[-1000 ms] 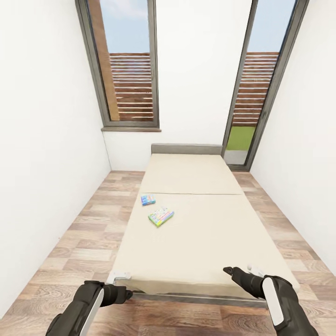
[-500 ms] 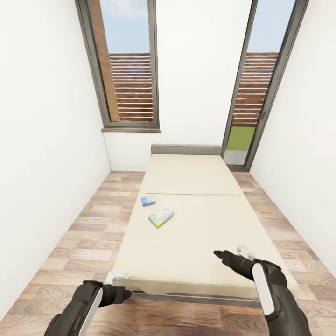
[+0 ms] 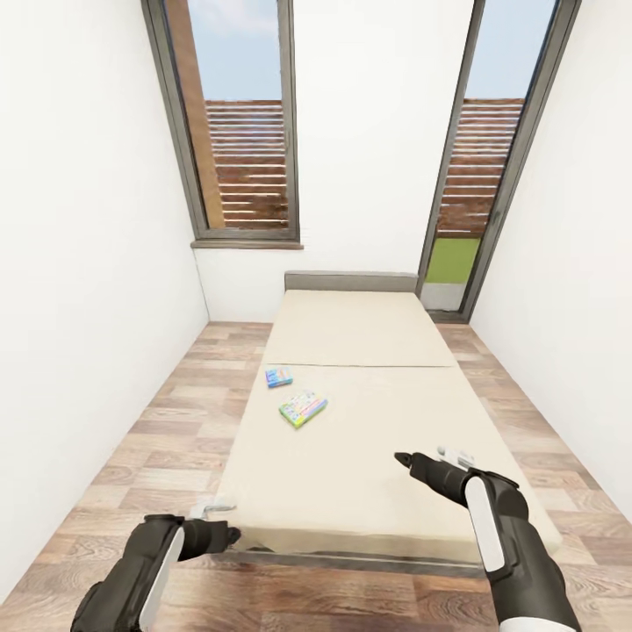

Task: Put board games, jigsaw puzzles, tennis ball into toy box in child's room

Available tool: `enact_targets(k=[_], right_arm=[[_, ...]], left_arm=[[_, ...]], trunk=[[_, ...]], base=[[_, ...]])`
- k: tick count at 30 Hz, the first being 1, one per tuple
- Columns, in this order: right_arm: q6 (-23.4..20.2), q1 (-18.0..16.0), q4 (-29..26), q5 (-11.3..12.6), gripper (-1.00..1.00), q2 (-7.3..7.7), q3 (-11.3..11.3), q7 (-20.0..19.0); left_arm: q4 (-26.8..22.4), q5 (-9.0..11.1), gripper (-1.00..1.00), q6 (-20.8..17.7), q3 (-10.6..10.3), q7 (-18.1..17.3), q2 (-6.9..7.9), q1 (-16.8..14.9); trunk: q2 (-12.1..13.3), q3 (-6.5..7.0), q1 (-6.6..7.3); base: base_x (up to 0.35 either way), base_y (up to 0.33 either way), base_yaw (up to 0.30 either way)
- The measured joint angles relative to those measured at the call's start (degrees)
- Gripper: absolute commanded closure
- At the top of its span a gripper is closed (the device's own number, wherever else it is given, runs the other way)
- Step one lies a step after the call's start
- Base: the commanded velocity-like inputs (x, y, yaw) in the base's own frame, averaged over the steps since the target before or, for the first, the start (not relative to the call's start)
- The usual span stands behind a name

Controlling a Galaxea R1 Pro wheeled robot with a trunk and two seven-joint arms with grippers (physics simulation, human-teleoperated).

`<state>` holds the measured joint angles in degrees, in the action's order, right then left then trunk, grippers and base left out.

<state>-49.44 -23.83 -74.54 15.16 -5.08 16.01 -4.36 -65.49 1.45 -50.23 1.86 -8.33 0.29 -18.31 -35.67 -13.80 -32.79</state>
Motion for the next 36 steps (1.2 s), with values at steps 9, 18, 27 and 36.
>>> enact_targets(k=[9, 18, 27, 36], right_arm=[[-0.06, 0.06, -0.73, 0.76, -1.0, -0.11, -0.2, -1.77], [-0.03, 0.07, -1.07, 0.76, -1.0, -0.39, -0.15, -1.87], [-0.33, 0.15, -1.3, 0.76, -1.0, -0.02, -0.14, -1.83], [-0.56, 0.78, -2.75, 0.74, -1.0, 0.16, 0.27, -1.85]], left_arm=[[-7.35, -0.01, -1.0, -4.02, 0.39, -0.06, 0.46, -0.32], [-7.75, 0.0, -1.0, -3.73, 0.26, -0.1, 0.37, -0.45], [-7.83, -0.01, -1.0, -3.69, 0.49, -0.09, 0.38, -0.46], [-7.72, -0.08, -1.0, -2.91, 0.31, 0.1, 0.29, -0.46]], trunk=[[0.0, 0.0, 0.01], [0.0, 0.0, 0.0], [0.0, 0.0, 0.0], [0.0, 0.11, 0.0]], base=[[0.09, -0.038, 0.0], [0.082, -0.06, 0.0], [0.053, -0.103, 0.0], [0.051, -0.133, -0.101]])
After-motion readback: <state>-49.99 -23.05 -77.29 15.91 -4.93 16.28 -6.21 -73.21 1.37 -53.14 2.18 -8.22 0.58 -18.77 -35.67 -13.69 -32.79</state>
